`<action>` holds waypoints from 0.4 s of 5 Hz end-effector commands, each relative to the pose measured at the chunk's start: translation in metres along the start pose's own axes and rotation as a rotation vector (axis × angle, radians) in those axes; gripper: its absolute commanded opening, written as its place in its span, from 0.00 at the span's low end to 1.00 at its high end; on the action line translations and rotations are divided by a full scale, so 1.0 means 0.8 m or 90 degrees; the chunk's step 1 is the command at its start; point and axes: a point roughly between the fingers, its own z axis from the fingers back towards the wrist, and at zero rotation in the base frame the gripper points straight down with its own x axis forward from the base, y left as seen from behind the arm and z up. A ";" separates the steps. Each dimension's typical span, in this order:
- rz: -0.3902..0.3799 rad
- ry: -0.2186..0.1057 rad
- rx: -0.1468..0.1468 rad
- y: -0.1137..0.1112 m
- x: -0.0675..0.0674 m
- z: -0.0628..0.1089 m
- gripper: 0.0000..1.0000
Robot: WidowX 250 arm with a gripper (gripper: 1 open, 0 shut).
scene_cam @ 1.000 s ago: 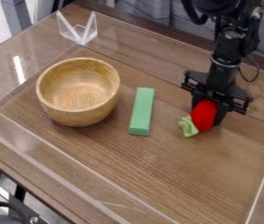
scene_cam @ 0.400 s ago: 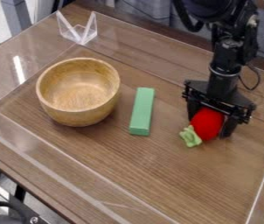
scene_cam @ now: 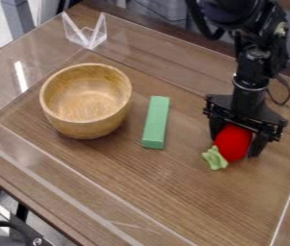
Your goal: Move the red fruit to the right
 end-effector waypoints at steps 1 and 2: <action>0.002 -0.051 -0.019 -0.007 0.009 0.028 1.00; 0.010 -0.060 -0.024 -0.006 0.010 0.028 1.00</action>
